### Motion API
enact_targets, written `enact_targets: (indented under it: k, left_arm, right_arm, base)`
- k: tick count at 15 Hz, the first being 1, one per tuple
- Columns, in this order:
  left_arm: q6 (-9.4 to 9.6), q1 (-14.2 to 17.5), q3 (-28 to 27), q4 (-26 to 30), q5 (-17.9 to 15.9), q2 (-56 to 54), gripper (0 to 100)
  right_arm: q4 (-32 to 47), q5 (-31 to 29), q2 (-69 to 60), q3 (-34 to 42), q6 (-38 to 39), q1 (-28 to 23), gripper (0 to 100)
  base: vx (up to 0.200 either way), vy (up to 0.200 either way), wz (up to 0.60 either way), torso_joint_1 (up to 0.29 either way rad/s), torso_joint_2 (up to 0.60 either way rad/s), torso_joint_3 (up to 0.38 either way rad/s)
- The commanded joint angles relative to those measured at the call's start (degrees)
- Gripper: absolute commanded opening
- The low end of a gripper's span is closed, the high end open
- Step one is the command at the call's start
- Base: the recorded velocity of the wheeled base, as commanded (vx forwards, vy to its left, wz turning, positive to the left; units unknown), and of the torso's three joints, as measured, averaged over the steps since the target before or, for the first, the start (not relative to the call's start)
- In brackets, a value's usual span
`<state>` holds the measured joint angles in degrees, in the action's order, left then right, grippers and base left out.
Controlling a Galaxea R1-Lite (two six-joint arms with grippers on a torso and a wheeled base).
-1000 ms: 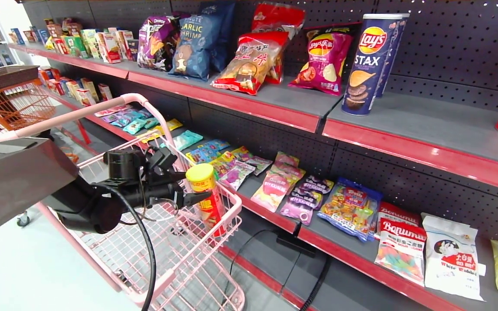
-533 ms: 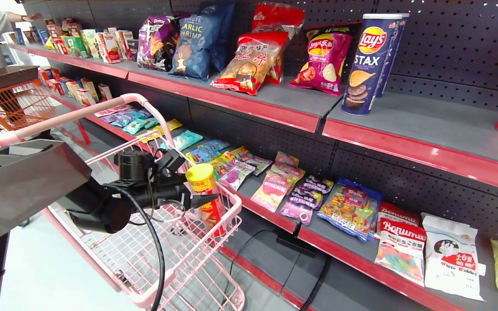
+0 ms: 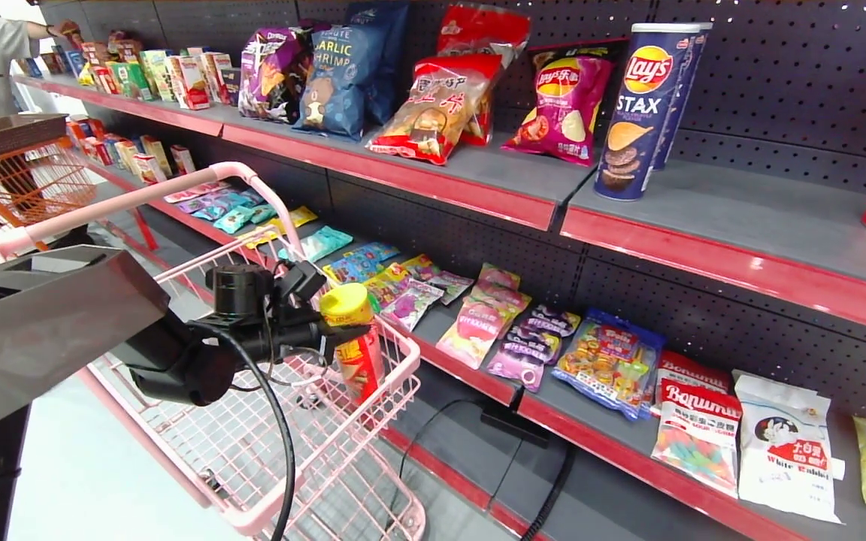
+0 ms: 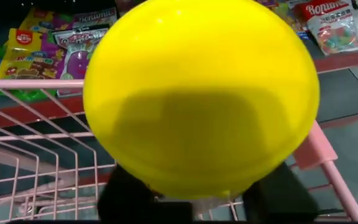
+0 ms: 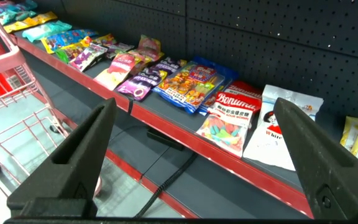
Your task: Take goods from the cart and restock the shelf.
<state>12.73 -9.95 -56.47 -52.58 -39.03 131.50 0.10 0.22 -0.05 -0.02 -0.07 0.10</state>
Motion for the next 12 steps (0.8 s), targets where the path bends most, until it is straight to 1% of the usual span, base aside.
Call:
enact_targets:
  k: [1, 2, 3, 4, 5, 6, 8, 9, 11, 12]
  left_arm:
    - [-0.16, -0.16, 0.3, -0.07, 0.01, -0.98, 0]
    - [-0.16, -0.07, 0.48, -0.07, 0.01, -1.51, 0]
    - [-0.77, 0.1, 1.8, 0.02, 0.1, -4.06, 0]
    - [-2.88, 0.46, 4.35, 0.02, 0.45, -8.19, 0]
    - [-3.94, 0.89, 6.19, 0.02, 0.98, -11.18, 0]
    - [-4.55, 1.77, 8.65, 0.11, 1.24, -15.84, 0]
    - [-4.82, 3.27, 12.87, 0.2, 1.33, -23.31, 0]
    - [-4.82, 4.32, 16.3, 0.2, 1.33, -28.23, 0]
    - [-5.61, 6.43, 26.5, 0.9, 1.33, -41.24, 0]
    - [-5.61, 7.4, 30.45, 1.43, 1.33, -46.42, 0]
  right_arm:
    - [-0.01, 0.04, 0.05, -0.06, -0.01, -0.01, 100]
    - [-0.01, 0.04, 0.05, -0.06, -0.01, -0.01, 100]
    - [-0.01, 0.04, 0.05, -0.06, -0.01, -0.01, 100]
    - [-0.01, 0.04, 0.05, -0.06, -0.01, -0.01, 100]
    - [-0.01, 0.04, 0.05, -0.06, -0.01, -0.01, 100]
    - [-0.01, 0.04, 0.05, -0.06, -0.01, -0.01, 100]
    - [-0.01, 0.04, 0.05, 0.02, -0.01, -0.01, 100]
    - [-0.01, 0.04, 0.05, -0.06, -0.01, -0.01, 100]
    - [-0.01, 0.04, 0.05, -0.06, 0.07, -0.01, 100]
    - [-0.01, 0.04, 0.05, 0.02, 0.16, -0.01, 100]
  base:
    - [0.0, 0.0, 0.0, 0.0, 0.0, 0.0]
    - [0.0, 0.0, 0.0, 0.0, 0.0, 0.0]
    - [0.0, 0.0, 0.0, 0.0, 0.0, 0.0]
    - [0.0, 0.0, 0.0, 0.0, 0.0, 0.0]
    - [0.0, 0.0, 0.0, 0.0, 0.0, 0.0]
    - [0.0, 0.0, 0.0, 0.0, 0.0, 0.0]
    - [0.0, 0.0, 0.0, 0.0, 0.0, 0.0]
    - [0.0, 0.0, 0.0, 0.0, 0.0, 0.0]
    - [0.0, 0.0, 0.0, 0.0, 0.0, 0.0]
    - [0.0, 0.0, 0.0, 0.0, 0.0, 0.0]
